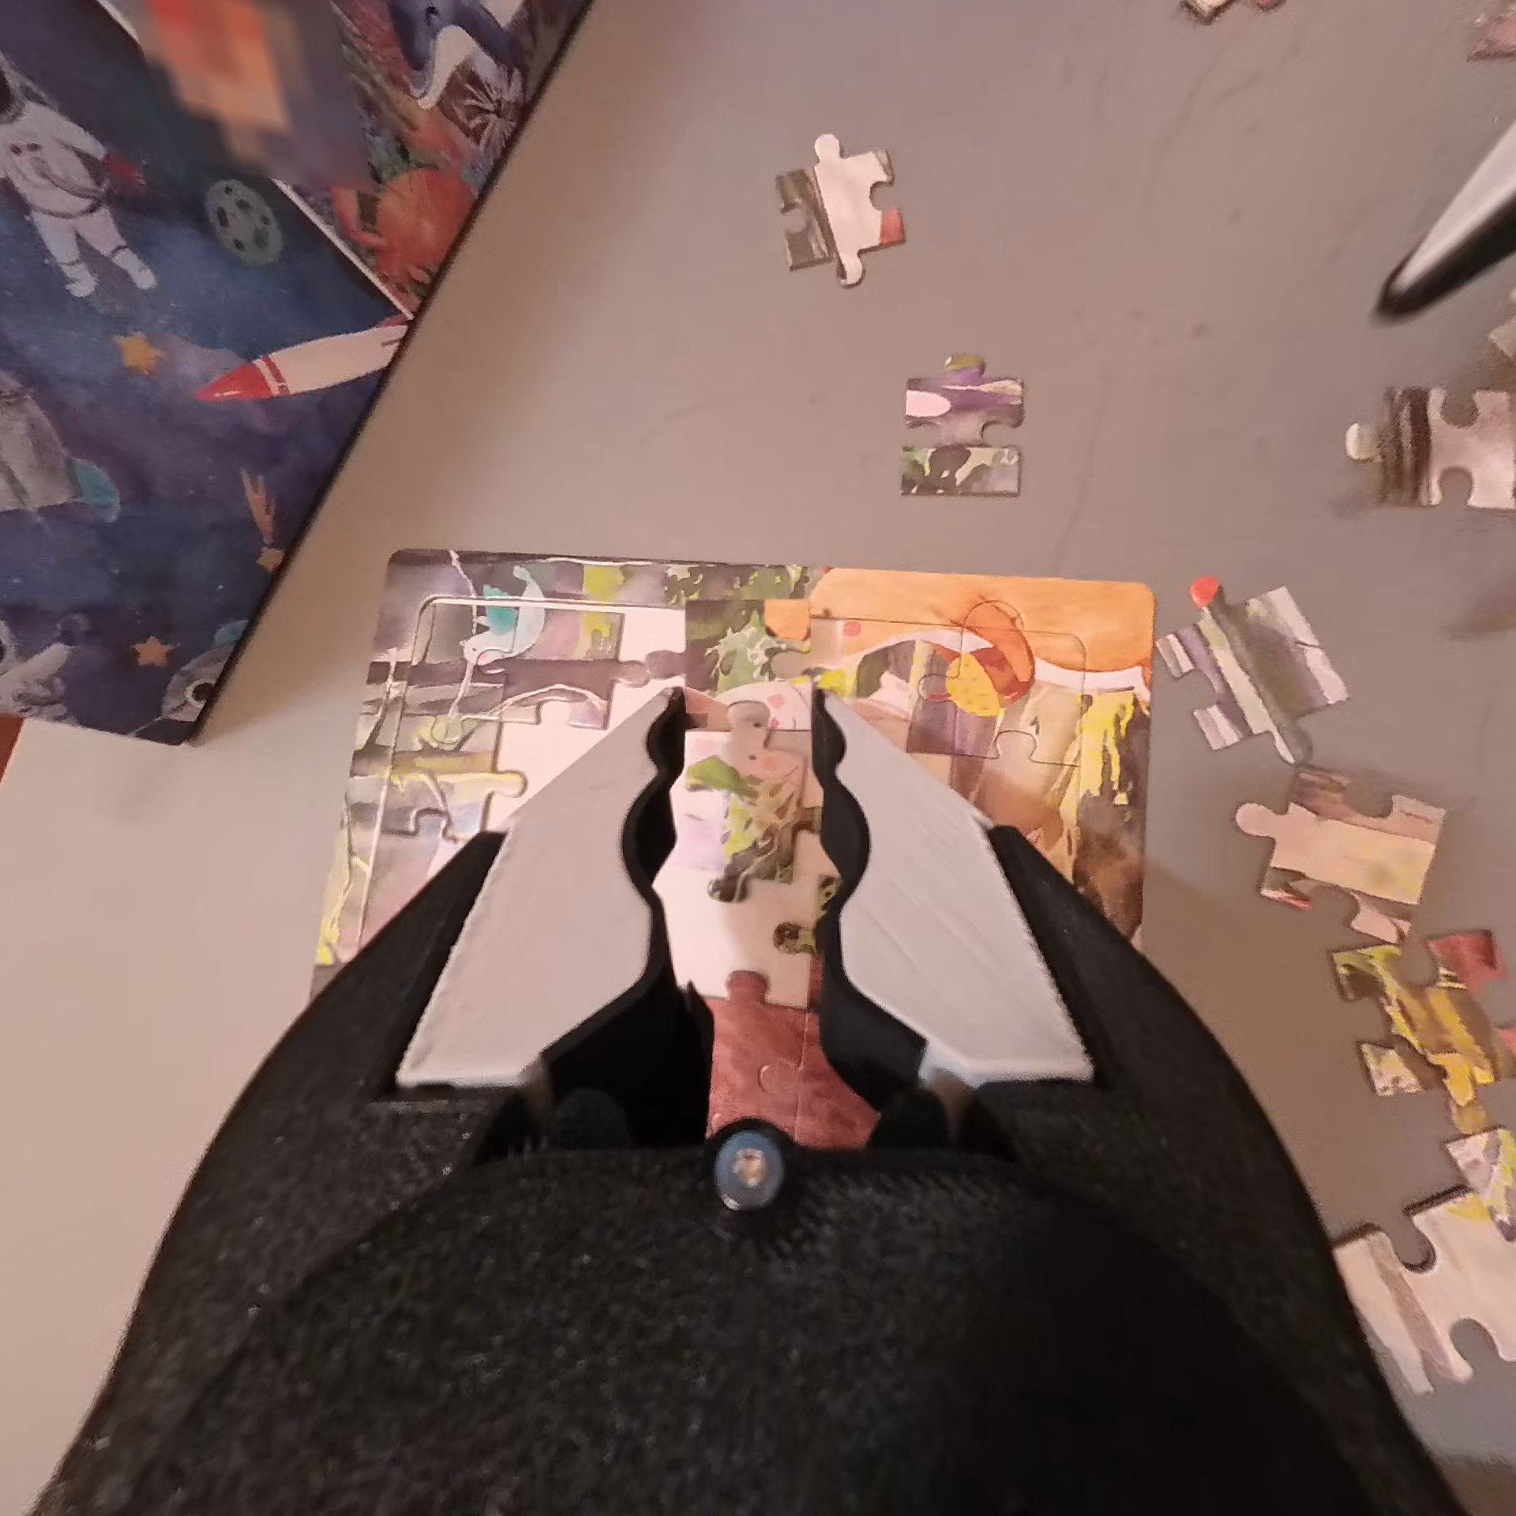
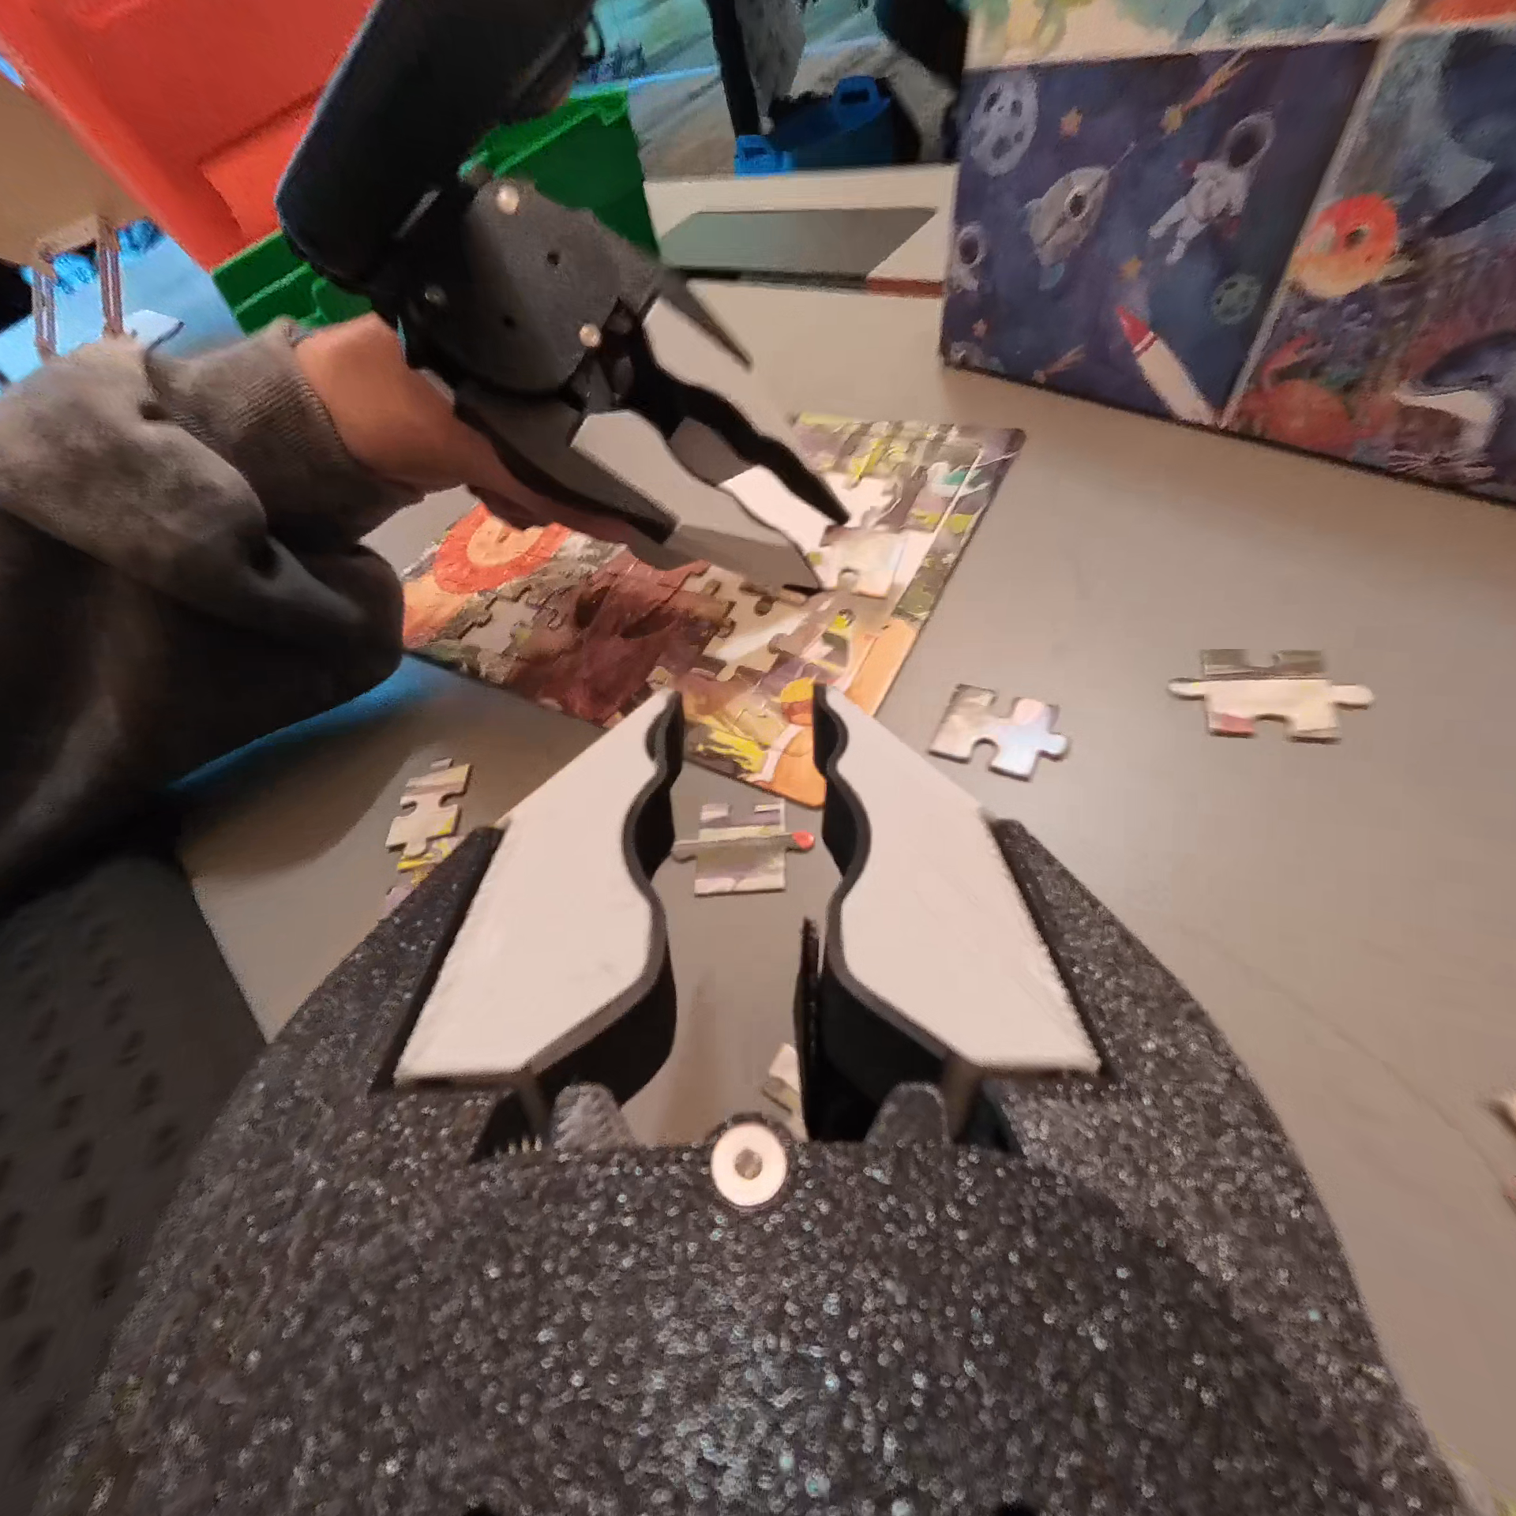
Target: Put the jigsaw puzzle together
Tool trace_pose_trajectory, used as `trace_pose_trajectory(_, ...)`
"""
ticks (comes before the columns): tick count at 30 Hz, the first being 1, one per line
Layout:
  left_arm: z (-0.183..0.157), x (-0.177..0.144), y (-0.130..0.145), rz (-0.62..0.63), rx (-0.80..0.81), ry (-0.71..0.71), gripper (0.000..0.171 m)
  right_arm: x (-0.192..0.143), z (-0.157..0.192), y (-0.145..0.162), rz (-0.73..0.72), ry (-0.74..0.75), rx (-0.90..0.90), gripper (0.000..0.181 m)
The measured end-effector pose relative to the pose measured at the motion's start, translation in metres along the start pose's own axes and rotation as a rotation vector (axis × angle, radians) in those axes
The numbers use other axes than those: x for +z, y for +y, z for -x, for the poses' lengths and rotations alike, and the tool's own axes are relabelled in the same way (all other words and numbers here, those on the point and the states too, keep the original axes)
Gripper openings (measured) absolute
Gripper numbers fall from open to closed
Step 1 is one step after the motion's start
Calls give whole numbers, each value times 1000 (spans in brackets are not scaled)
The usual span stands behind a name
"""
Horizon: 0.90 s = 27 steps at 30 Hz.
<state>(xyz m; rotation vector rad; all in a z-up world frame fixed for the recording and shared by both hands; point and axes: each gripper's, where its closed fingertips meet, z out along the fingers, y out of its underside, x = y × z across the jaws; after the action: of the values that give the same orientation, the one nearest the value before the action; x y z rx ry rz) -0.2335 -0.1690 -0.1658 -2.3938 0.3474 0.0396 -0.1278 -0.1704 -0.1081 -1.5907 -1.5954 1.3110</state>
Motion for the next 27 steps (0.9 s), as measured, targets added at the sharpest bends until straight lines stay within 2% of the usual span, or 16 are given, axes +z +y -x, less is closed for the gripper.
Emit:
trace_pose_trajectory(3, -6, 4, 0, 7, 23, 37, 30, 12, 4, 15, 86, 19, -63, 31)
trace_pose_trajectory(13, -6, 7, 10, 50, 47, 69, 32, 9, 1, 14, 66, 5, -35, 31)
trace_pose_trajectory(27, -10, 9, 8, 32, 38, 101, 28, 12, 6, 20, 94, -12, -56, 31)
